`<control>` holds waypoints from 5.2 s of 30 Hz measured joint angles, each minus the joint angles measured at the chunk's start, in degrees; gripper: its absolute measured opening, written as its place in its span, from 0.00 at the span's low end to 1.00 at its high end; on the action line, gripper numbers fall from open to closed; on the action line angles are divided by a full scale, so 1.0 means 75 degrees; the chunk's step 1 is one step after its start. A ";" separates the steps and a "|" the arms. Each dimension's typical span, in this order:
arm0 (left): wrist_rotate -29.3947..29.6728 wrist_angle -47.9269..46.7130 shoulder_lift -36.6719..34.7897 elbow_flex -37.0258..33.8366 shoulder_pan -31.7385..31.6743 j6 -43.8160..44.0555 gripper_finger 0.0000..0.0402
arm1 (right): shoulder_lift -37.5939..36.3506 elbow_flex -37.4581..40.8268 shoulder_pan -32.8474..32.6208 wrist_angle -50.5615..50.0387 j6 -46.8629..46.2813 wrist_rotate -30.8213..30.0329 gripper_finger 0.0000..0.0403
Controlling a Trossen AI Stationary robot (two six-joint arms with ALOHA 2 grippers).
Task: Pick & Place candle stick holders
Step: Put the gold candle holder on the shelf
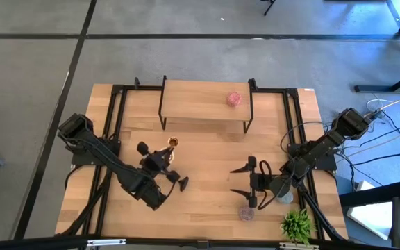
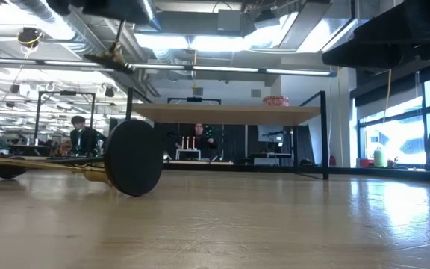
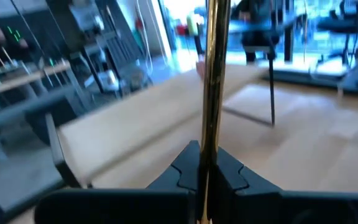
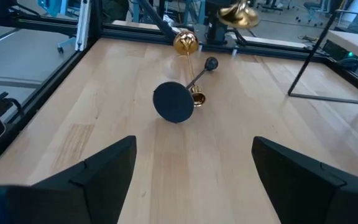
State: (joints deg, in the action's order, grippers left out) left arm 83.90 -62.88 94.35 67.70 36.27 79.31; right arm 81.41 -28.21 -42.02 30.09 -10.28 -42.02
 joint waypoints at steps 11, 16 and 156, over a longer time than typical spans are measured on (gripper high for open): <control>0.0862 0.0039 0.0000 -0.1036 -0.0108 0.1444 0.01 | 0.0000 0.0000 0.0000 0.0535 0.0164 -0.0647 0.80; 0.0848 0.0039 0.0000 -0.1732 -0.0015 0.2642 0.01 | 0.0000 -0.0003 0.0010 0.0998 0.0569 -0.0656 0.80; -1.1333 1.6426 0.0093 -0.3921 -0.4137 -1.0163 0.01 | 0.1012 -0.2205 0.4098 0.1891 0.0510 0.4432 0.38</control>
State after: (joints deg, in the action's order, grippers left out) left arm -1.10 60.32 95.04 38.29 5.24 3.08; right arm 89.00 -44.75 -11.28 44.27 -6.46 -8.78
